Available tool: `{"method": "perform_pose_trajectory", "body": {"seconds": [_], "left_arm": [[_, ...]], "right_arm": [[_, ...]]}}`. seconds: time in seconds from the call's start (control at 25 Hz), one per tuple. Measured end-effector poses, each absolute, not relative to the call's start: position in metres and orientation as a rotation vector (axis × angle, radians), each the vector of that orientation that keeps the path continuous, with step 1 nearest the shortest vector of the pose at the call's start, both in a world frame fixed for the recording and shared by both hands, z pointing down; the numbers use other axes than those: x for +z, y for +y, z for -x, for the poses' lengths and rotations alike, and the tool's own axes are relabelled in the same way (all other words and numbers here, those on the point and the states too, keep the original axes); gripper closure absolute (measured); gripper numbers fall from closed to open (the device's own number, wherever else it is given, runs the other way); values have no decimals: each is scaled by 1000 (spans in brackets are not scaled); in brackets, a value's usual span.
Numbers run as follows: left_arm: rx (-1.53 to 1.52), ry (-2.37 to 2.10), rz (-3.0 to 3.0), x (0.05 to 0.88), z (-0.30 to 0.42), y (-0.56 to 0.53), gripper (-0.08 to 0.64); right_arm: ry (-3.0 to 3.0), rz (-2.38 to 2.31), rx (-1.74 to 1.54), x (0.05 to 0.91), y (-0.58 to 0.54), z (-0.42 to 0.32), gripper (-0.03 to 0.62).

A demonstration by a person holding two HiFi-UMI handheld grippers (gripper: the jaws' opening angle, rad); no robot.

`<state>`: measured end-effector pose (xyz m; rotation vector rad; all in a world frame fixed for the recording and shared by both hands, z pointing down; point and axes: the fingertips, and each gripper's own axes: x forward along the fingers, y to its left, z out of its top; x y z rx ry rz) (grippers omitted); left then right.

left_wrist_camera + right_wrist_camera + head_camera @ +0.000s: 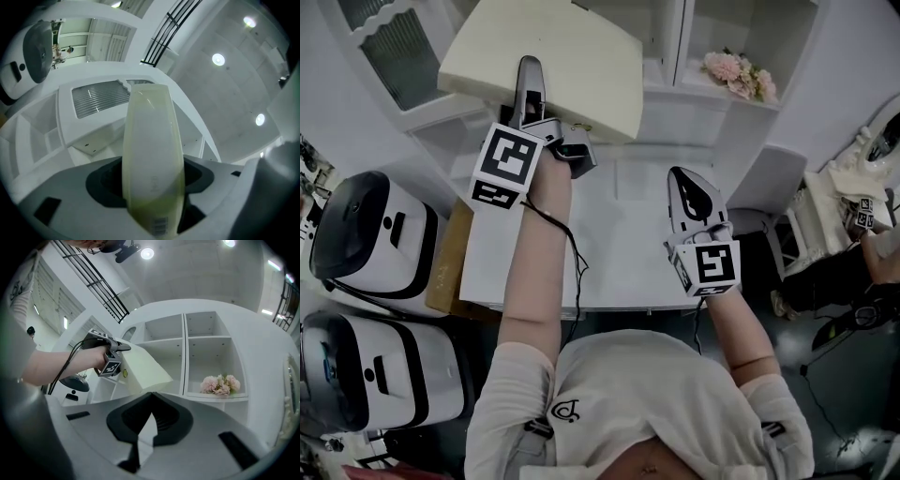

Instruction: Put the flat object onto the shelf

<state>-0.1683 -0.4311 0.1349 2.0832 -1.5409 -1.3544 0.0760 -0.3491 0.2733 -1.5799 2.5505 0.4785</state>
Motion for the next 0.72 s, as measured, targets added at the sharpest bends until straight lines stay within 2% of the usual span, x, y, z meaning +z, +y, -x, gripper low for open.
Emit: {"method": "perform_pose_trajectory", "body": {"seconds": [0.36, 0.72], "left_arm": [[-1440, -1466, -1852, 150, 196, -464, 235], [-1495, -1357, -1667, 175, 192, -499, 235]], "right_arm": [[2565, 1571, 475, 278, -356, -62, 586], [2567, 1608, 463, 286, -362, -64, 585]]}}
